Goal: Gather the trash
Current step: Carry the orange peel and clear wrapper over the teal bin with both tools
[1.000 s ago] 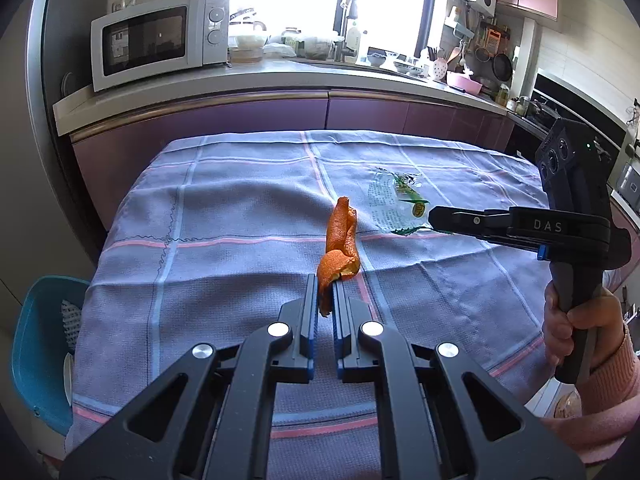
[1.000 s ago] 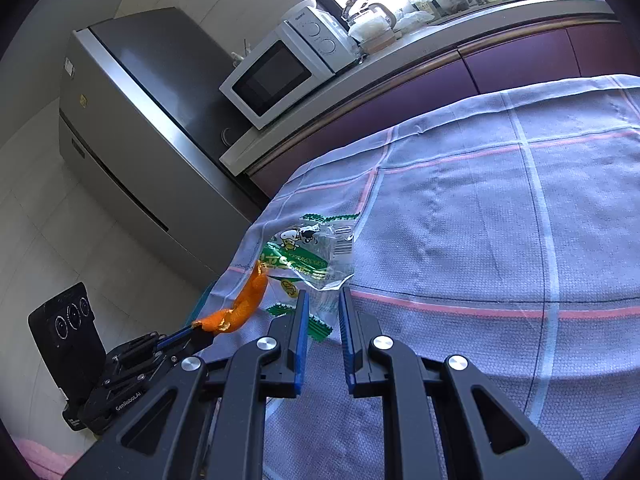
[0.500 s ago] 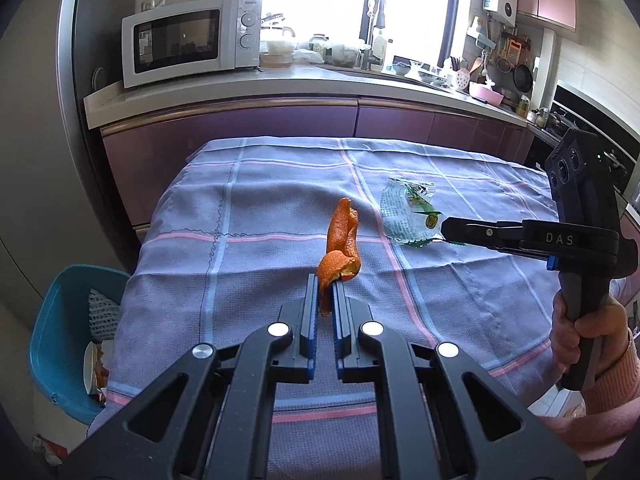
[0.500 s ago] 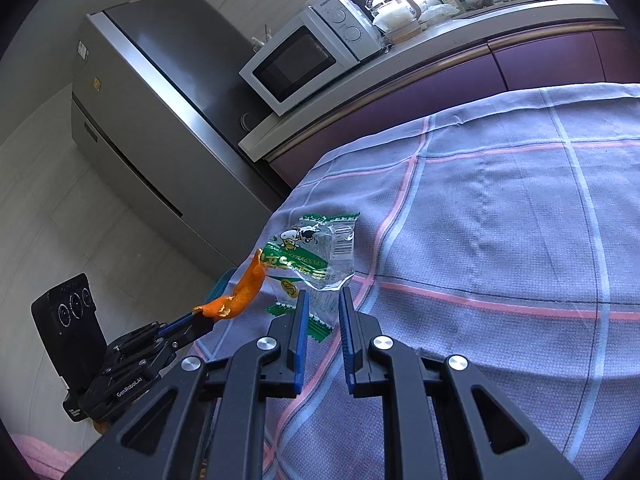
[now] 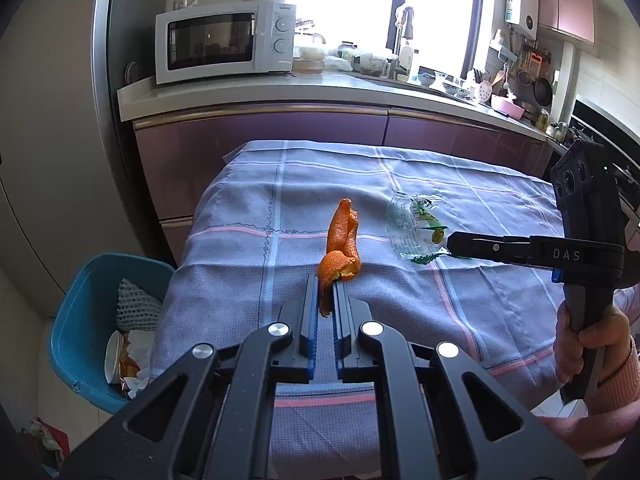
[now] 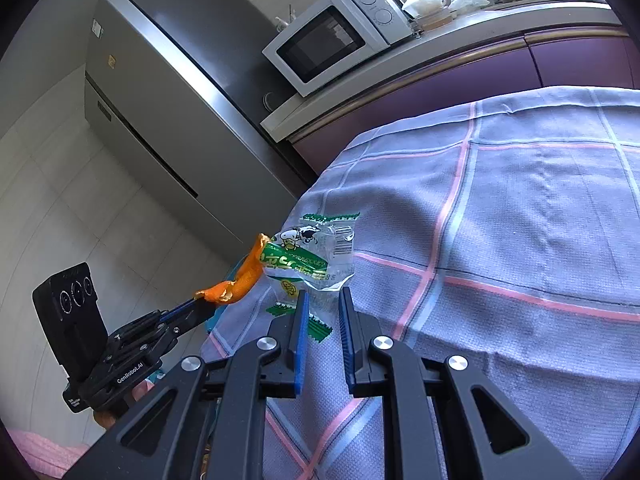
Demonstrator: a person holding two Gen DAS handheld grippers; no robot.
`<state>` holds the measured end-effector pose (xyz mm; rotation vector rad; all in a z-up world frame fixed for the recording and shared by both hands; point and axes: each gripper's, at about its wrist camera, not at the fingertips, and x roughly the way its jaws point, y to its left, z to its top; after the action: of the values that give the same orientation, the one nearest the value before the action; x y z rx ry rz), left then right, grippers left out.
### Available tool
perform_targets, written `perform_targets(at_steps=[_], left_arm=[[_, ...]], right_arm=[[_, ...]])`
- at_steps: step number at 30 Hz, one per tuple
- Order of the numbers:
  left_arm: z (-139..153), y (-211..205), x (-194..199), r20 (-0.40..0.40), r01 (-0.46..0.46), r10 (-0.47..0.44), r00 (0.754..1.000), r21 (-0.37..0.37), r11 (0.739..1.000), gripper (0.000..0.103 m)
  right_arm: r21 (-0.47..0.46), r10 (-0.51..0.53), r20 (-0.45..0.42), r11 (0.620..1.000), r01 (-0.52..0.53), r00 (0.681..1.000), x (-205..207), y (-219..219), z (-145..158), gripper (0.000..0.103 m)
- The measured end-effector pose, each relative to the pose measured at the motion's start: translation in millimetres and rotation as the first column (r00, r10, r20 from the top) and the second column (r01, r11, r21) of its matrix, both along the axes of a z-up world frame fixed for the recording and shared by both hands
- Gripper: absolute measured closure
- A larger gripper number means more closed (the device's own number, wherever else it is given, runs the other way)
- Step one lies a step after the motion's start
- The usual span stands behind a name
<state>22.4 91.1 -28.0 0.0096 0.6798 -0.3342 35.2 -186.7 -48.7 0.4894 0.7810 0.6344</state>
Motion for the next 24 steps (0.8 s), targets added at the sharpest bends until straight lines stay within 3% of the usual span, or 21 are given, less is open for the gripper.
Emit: perform_targets(at_steps=[24], left_arm=[[4.9,68.5,-5.0,0.009,-0.157,0.158,0.987,-0.013,0.987,0.096]], right_arm=[[-0.014,0.169,-0.007,0.985,-0.169,0.986,17.1,77.6,5.5,0.089]])
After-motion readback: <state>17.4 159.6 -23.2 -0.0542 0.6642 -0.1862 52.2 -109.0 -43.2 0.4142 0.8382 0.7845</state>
